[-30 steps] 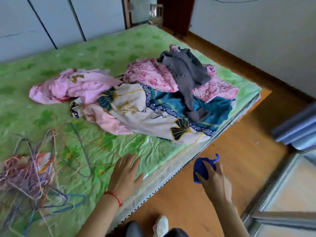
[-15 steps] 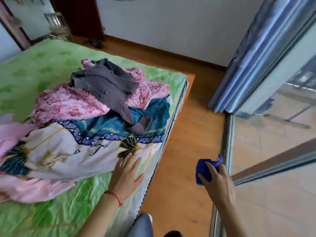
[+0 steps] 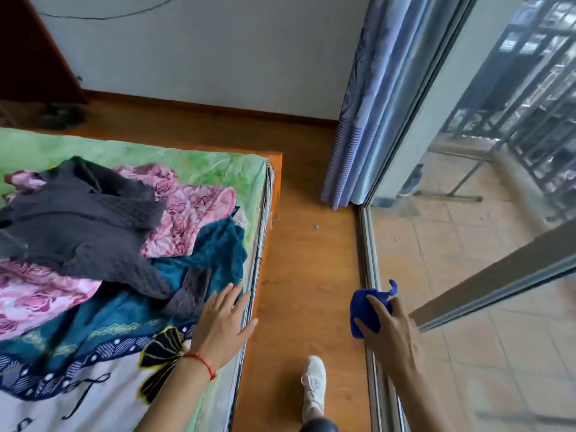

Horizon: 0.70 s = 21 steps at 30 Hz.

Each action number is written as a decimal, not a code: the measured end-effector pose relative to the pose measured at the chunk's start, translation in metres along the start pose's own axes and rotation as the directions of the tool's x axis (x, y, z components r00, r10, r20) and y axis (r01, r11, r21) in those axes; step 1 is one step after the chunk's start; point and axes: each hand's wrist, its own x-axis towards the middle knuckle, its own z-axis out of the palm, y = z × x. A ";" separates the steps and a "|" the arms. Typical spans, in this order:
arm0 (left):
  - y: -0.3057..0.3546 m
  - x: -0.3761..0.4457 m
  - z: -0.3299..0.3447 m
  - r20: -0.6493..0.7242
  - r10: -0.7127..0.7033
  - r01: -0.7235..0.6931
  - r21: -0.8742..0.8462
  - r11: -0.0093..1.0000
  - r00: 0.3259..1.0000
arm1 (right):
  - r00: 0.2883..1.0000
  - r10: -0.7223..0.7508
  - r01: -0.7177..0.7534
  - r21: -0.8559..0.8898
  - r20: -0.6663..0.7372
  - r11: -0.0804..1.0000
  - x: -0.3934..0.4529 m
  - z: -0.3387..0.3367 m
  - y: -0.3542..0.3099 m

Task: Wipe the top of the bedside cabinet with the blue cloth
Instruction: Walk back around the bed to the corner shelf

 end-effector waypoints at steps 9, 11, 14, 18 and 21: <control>0.031 0.149 -0.002 -0.076 -0.029 0.030 0.009 1.000 0.997 | 0.994 -0.091 0.092 -0.004 0.066 0.996 0.156 -0.020 0.033; 0.034 0.180 -0.006 -0.079 -0.029 0.031 0.018 0.999 0.996 | 0.990 -0.117 0.120 -0.031 0.083 0.992 0.191 -0.025 0.037; 0.031 0.225 -0.011 -0.057 -0.056 0.057 0.013 0.998 0.997 | 0.989 -0.117 0.121 -0.041 0.094 0.992 0.240 -0.031 0.038; 0.018 0.292 -0.018 -0.092 -0.062 0.063 0.002 0.998 0.994 | 0.990 -0.117 0.119 -0.021 0.078 0.993 0.312 -0.035 0.032; 0.003 0.349 -0.027 -0.117 -0.062 0.062 0.000 0.998 0.991 | 0.992 -0.113 0.115 -0.023 0.052 0.993 0.372 -0.034 0.021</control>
